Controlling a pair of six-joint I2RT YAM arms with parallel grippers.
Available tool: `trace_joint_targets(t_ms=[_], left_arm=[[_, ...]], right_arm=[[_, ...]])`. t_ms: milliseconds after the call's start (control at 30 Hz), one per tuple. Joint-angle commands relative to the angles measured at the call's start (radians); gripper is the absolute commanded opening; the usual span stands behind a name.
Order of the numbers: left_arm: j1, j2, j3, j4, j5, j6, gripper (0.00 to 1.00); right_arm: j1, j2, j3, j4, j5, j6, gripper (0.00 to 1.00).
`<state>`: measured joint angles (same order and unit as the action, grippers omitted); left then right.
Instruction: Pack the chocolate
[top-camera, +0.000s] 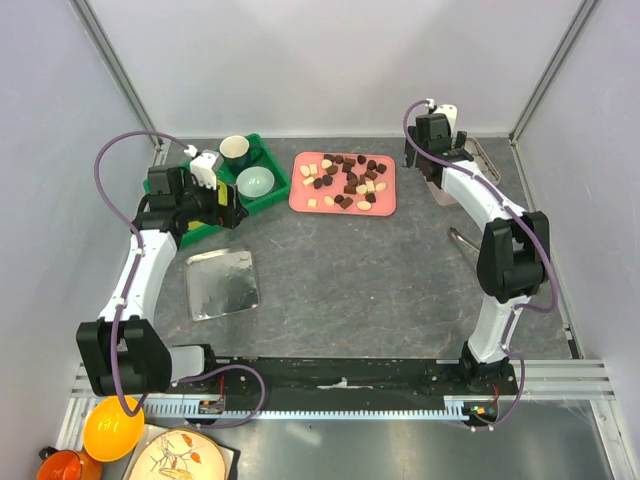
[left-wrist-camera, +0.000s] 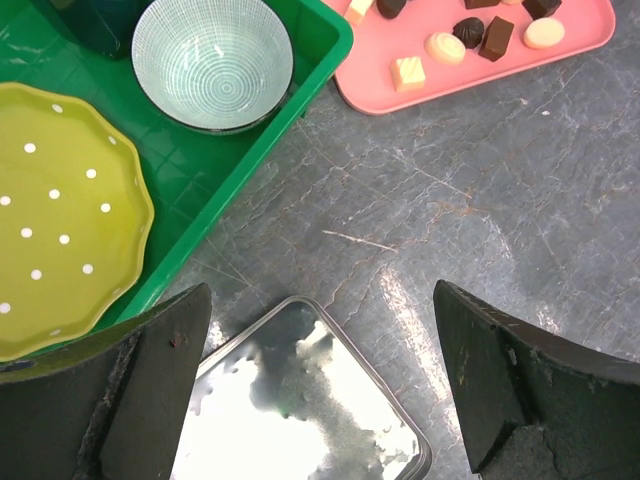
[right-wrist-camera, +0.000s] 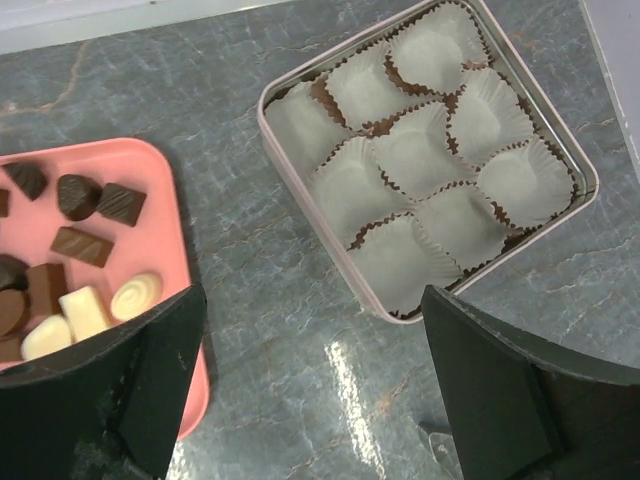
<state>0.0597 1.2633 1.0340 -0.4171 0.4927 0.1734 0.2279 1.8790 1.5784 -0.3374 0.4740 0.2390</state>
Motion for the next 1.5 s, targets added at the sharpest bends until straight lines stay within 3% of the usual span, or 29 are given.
trace_joint_targets(t_ms=[0, 133, 233, 767, 1467], left_arm=[[0.003, 0.028, 0.05, -0.006, -0.02, -0.023, 0.99], [0.003, 0.038, 0.057, -0.012, -0.031, -0.02, 0.99], [0.002, 0.038, 0.057, -0.012, -0.029, -0.022, 0.99], [0.003, 0.047, 0.049, 0.012, -0.042, -0.034, 0.99], [0.002, 0.054, -0.018, 0.057, -0.043, -0.058, 0.99]], right_arm=[[-0.027, 0.06, 0.061, -0.005, 0.041, -0.018, 0.95], [-0.067, 0.117, 0.069, -0.017, 0.038, -0.021, 0.79], [-0.094, 0.172, 0.094, -0.048, -0.012, -0.03, 0.74], [-0.113, 0.288, 0.138, -0.048, -0.143, -0.061, 0.61], [-0.113, 0.281, 0.109, -0.048, -0.187, -0.041, 0.01]])
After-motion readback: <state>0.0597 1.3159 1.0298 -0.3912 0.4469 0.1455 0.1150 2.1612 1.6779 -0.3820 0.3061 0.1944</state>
